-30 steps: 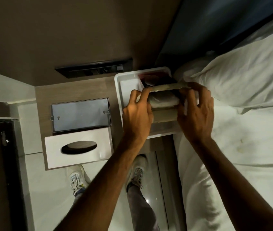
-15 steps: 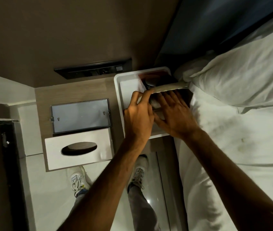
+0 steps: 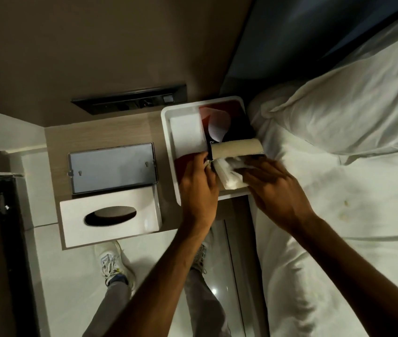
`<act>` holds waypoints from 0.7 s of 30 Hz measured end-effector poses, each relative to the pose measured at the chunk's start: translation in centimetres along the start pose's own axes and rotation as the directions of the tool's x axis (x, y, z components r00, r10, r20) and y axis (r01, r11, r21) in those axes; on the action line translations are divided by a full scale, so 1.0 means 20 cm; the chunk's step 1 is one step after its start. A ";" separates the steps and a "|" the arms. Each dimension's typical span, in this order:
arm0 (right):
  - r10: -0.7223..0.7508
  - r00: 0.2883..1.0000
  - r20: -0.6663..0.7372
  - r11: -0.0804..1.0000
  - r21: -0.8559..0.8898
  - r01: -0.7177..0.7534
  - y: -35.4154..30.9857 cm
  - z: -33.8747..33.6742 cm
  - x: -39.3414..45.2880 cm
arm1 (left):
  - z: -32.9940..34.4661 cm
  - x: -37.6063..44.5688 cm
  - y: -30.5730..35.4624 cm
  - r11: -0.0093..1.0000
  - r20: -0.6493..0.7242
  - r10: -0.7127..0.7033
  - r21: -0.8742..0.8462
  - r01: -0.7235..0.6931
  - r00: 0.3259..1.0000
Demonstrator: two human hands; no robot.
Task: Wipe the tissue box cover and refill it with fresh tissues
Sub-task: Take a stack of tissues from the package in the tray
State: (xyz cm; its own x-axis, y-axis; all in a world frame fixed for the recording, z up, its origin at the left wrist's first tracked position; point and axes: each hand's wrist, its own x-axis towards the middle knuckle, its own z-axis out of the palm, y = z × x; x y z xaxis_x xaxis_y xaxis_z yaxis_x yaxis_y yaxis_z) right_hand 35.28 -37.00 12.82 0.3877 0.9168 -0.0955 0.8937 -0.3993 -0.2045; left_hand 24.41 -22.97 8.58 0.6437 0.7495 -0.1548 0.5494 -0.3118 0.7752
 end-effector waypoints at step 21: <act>0.371 0.773 0.515 -0.155 0.855 -0.495 -0.83 -0.06 0.39 | -0.91 -0.10 -0.69 -0.234 0.697 -0.329 -0.714 0.660 0.637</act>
State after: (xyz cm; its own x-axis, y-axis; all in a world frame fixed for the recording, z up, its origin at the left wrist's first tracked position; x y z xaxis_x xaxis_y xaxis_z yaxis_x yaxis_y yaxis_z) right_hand 23.68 -23.26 16.63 0.5148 0.5574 -0.6514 -0.5235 -0.3973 -0.7537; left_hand 5.89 -9.49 9.23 0.6004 0.1729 -0.7807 -0.0837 0.9846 0.1537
